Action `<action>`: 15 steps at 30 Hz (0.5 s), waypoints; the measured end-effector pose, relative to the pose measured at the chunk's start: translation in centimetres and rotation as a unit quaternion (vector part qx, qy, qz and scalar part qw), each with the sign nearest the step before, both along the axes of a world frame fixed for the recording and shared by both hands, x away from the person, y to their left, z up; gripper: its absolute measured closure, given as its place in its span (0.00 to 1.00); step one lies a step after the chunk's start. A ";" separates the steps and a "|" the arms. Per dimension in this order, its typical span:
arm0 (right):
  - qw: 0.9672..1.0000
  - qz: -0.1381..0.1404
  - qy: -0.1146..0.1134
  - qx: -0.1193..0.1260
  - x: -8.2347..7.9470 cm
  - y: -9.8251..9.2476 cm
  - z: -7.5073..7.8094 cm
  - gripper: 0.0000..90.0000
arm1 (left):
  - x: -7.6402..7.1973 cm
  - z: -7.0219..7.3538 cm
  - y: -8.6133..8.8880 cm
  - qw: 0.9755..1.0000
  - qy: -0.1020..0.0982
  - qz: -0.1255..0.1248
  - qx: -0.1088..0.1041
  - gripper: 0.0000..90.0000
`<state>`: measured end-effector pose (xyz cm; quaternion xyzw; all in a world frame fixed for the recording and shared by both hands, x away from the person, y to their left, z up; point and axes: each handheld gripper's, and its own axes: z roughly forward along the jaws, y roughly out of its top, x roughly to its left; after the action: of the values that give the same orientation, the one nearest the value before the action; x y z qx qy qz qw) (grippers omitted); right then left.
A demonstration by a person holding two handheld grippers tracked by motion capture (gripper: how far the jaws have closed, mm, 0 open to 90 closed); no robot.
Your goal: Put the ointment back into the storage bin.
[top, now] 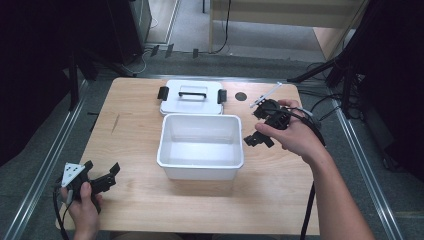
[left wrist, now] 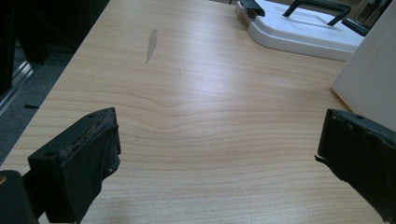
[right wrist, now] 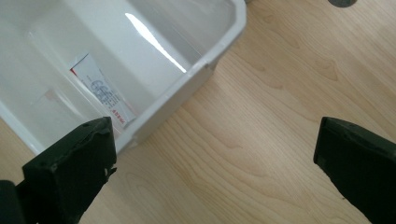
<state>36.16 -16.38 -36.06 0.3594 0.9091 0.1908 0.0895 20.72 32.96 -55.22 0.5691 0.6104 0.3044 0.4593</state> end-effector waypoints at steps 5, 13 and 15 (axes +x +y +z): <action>0.999 -0.030 -0.022 0.026 -0.3 -2.6 -1.2 0.00 | 0.0 0.0 0.0 1.000 -0.001 0.000 -0.001 0.00; 0.991 -0.072 -0.090 0.063 -1.6 -5.5 -2.7 0.00 | 0.0 0.0 0.0 1.000 -0.001 0.002 0.000 0.00; 0.988 -0.081 -0.109 0.076 -1.9 -6.3 -3.3 0.00 | 0.0 0.0 0.0 1.000 -0.001 0.002 -0.001 0.00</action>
<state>34.23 -22.66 -39.35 0.4151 0.8444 0.2895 0.1756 20.69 32.95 -55.23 0.5671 0.6113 0.3056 0.4597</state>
